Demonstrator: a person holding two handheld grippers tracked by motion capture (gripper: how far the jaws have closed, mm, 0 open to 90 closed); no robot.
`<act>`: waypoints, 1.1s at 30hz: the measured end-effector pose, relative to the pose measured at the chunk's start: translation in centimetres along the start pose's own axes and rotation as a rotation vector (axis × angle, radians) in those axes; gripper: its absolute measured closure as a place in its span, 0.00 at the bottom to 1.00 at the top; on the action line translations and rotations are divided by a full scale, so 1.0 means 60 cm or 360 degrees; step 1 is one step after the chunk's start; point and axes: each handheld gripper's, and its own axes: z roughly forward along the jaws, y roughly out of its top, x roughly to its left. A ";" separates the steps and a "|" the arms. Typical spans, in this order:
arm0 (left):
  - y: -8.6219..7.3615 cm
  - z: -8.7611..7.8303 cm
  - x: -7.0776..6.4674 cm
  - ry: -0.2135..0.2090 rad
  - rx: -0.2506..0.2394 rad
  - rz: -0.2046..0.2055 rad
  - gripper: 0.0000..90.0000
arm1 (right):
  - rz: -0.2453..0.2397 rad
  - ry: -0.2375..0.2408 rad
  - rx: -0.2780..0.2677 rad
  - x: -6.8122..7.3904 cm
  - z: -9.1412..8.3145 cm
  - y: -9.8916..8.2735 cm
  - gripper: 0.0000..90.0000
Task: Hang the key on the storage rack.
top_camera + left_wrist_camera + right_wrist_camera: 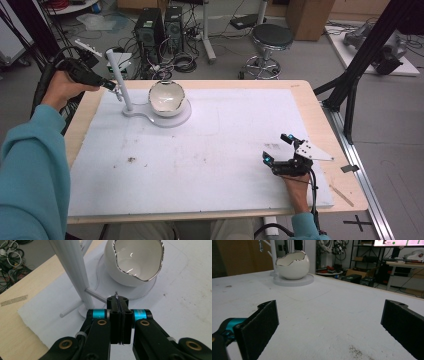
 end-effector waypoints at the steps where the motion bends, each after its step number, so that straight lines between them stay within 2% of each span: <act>1: 0.000 0.000 0.000 0.0007 -0.0002 0.0002 0.99 | 0.0000 0.0001 0.0000 0.000 0.000 0.000 0.01; 8: -0.001 0.000 0.003 0.0001 -0.0008 -0.0003 0.99 | 0.0000 0.0000 0.0000 0.000 0.000 0.000 0.01; 14: -0.002 0.000 0.006 0.0020 -0.0002 -0.0023 0.99 | -0.0006 0.0002 -0.0002 0.000 0.000 0.000 0.01; 33: -0.001 0.006 0.006 0.0069 0.0012 -0.0022 0.98 | -0.0009 -0.0001 0.0001 0.001 0.000 0.000 0.01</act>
